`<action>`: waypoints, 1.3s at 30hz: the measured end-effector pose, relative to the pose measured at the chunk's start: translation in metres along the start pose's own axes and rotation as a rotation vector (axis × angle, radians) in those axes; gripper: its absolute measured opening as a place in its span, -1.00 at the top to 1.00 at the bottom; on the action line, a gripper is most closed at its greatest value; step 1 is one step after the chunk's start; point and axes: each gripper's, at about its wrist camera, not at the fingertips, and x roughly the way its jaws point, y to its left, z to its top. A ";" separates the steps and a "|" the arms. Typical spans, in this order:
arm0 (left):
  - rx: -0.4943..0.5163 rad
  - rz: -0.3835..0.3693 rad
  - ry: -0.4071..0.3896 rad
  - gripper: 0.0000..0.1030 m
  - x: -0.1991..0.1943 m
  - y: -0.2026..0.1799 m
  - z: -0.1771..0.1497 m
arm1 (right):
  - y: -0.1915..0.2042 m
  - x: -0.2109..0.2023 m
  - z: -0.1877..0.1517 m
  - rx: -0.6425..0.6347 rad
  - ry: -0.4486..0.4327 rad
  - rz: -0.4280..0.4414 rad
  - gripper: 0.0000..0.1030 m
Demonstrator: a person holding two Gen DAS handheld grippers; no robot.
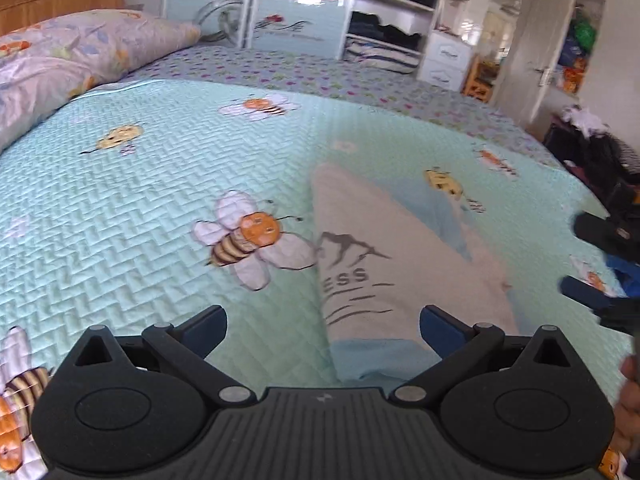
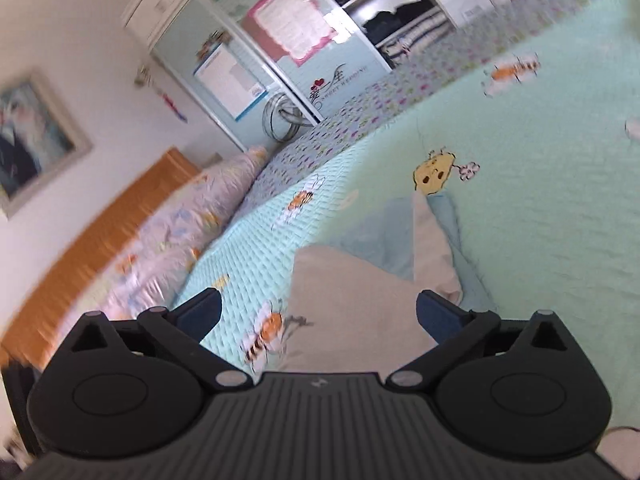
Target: Fold clothes
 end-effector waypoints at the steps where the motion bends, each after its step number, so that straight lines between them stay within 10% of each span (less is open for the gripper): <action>1: 0.026 -0.025 0.000 -0.99 0.004 -0.005 0.000 | -0.009 0.005 0.006 0.041 0.000 0.020 -1.00; 10: 0.167 -0.121 0.037 -0.99 0.074 -0.043 0.011 | -0.017 0.091 0.051 0.012 0.124 0.182 -1.00; 18: 0.225 -0.135 0.074 -0.99 0.105 -0.044 -0.016 | -0.048 0.186 0.055 -0.060 0.280 0.037 -0.91; 22: 0.233 -0.145 0.080 -0.99 0.105 -0.045 -0.018 | -0.057 0.172 0.057 -0.090 0.263 -0.020 -0.47; 29: 0.220 -0.162 0.081 -0.99 0.107 -0.040 -0.016 | -0.048 0.160 0.085 -0.073 0.185 0.012 -0.84; 34: 0.216 -0.170 0.084 -0.99 0.108 -0.039 -0.016 | -0.043 0.211 0.084 -0.049 0.287 0.061 -0.86; 39: 0.222 -0.176 0.090 -0.99 0.109 -0.038 -0.016 | -0.062 0.202 0.086 -0.054 0.229 -0.097 -0.36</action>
